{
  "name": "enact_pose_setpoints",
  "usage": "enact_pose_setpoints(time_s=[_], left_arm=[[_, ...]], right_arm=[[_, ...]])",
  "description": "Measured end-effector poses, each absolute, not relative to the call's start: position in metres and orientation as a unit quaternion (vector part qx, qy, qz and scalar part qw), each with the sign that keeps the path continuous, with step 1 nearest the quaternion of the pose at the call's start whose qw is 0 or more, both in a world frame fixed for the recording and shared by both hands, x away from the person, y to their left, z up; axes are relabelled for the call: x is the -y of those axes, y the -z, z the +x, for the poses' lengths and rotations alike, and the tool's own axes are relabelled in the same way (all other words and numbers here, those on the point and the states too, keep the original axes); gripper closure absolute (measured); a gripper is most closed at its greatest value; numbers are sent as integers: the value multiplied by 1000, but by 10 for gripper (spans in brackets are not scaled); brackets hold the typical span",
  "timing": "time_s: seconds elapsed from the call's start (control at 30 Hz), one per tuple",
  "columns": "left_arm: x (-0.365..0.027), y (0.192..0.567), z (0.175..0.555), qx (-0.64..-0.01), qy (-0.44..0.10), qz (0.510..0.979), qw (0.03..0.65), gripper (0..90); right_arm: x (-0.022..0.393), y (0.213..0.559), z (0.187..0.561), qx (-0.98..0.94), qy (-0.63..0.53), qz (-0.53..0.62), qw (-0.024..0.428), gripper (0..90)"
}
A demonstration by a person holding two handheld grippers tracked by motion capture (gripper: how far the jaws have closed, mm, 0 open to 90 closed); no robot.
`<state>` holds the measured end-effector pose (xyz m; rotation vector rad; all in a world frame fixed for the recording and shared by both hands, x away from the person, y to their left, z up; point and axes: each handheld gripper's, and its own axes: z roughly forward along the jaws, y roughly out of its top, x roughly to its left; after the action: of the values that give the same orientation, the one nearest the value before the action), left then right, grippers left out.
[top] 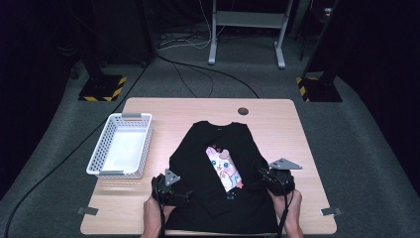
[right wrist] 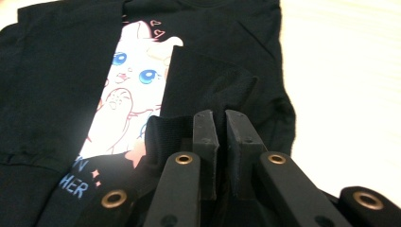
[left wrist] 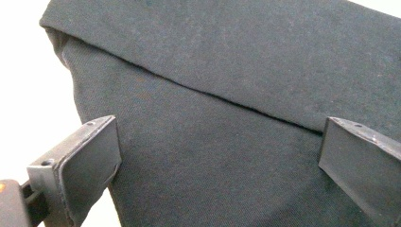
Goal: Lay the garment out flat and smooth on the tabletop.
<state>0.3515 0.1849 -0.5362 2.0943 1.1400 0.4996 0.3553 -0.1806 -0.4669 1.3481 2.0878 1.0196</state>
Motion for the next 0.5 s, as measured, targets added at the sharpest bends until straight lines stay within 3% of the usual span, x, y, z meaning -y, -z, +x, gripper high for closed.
enact_pose_setpoints(time_s=[0.5], left_arm=[[-185,536,351,-439,-192,807,345,1]], right_arm=[[208,458,349,-737,-369,510,244,834]])
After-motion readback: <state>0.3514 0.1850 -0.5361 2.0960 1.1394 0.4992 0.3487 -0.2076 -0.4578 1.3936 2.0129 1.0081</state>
